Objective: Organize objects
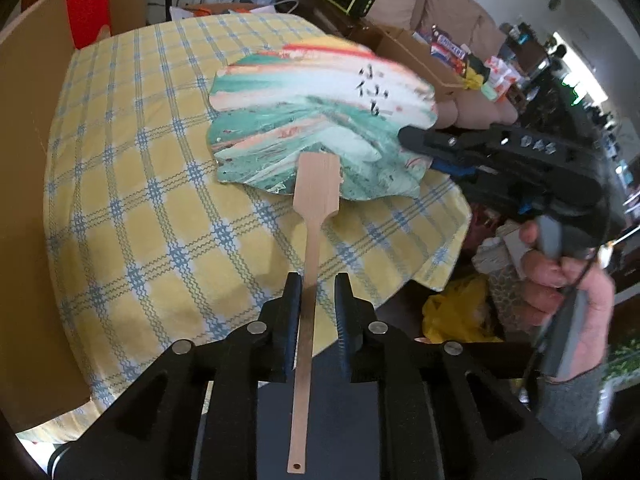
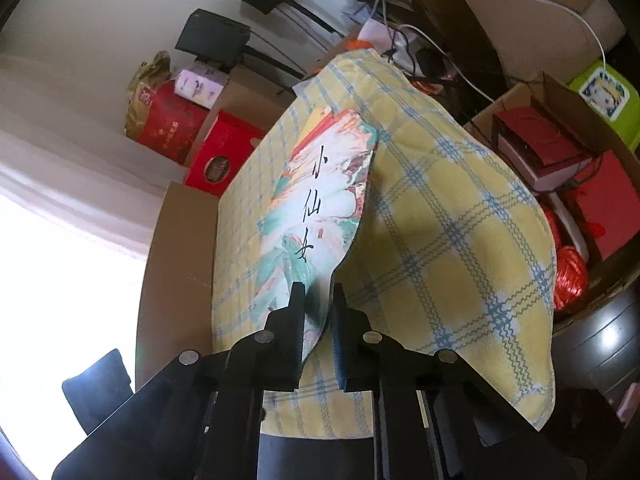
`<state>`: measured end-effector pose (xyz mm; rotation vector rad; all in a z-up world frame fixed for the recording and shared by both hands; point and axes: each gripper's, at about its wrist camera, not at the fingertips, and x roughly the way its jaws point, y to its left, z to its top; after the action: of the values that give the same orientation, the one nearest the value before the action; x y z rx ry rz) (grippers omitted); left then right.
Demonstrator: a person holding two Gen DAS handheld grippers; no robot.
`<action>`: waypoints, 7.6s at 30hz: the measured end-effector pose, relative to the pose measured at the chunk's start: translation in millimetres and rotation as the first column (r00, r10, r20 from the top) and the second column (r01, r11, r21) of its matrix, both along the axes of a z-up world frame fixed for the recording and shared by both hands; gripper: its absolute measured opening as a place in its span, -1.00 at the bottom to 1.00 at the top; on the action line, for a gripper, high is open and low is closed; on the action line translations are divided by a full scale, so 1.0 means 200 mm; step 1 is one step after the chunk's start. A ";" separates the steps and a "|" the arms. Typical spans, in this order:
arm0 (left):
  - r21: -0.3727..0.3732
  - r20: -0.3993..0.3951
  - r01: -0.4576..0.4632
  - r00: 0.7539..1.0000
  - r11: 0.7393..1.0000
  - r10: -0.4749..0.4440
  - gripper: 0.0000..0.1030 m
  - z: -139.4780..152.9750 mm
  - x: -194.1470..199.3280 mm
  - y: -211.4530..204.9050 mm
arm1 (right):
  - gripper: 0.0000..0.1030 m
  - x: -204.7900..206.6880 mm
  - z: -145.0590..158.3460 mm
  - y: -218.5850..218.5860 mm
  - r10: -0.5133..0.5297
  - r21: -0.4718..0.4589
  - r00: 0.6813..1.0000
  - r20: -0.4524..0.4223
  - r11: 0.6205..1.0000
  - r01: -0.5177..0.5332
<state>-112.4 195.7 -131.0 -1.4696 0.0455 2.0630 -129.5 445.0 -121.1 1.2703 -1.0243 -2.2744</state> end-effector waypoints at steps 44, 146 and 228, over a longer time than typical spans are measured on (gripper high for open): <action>0.060 -0.264 -0.055 0.962 0.997 0.069 -0.86 0.43 0.14 -0.12 | -0.81 0.01 0.50 -0.26 0.131 0.058 0.967 -0.219 0.991 -0.121; 0.124 -0.271 -0.474 0.829 0.871 0.490 0.32 0.55 -0.09 -1.49 | -0.08 -0.47 0.61 -1.61 0.471 0.381 0.870 -0.147 0.838 -0.390; 0.066 -0.352 -0.556 0.764 0.829 0.541 1.00 0.64 0.52 -1.01 | 0.99 0.54 0.60 -0.89 0.221 0.688 0.935 -0.276 0.725 0.031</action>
<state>-7.5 -7.2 -2.0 -1.1961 -0.2299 2.8099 -21.3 266.2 -1.2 1.0428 0.0509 -2.7600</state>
